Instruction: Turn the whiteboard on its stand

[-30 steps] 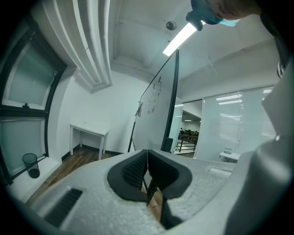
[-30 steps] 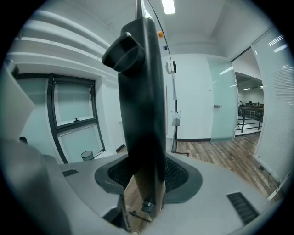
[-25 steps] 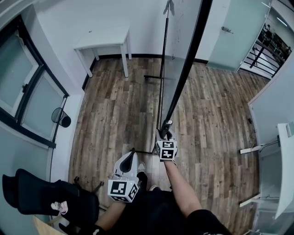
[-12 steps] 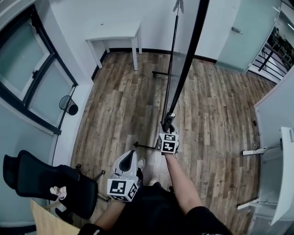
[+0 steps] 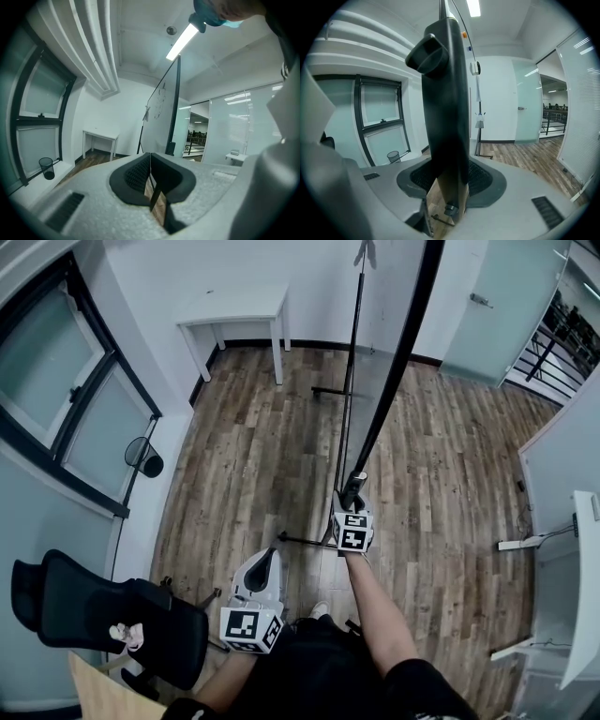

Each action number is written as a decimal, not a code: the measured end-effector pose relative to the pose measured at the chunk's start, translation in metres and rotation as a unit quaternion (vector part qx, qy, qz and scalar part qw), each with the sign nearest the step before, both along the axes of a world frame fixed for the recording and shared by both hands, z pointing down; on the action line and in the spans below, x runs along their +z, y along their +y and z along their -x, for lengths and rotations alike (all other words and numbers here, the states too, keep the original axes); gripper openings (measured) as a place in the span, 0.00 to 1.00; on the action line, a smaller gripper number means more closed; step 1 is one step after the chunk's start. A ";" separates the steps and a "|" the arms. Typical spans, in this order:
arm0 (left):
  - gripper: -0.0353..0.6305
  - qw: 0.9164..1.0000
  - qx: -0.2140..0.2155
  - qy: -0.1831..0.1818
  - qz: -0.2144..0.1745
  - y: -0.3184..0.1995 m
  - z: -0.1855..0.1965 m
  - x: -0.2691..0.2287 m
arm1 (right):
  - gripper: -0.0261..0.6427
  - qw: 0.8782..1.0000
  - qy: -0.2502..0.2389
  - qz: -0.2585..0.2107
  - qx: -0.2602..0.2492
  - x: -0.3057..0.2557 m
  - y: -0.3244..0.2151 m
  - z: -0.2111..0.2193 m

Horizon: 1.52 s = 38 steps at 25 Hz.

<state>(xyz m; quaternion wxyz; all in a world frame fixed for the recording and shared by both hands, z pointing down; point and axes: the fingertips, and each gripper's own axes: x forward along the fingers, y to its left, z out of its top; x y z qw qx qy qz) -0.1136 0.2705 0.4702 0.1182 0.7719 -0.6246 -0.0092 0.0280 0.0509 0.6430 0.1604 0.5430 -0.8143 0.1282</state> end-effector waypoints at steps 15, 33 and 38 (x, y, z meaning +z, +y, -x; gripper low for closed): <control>0.08 0.997 0.072 0.011 -0.002 0.005 0.012 0.002 | 0.31 1.000 -0.002 -0.001 0.018 0.001 0.039 -0.002; 0.08 0.995 0.103 0.016 0.003 0.008 -0.001 0.007 | 0.31 1.000 -0.010 -0.003 0.023 -0.001 0.099 -0.005; 0.08 0.994 0.107 0.016 0.003 0.009 -0.005 0.008 | 0.31 1.000 -0.013 -0.003 0.022 -0.002 0.113 -0.006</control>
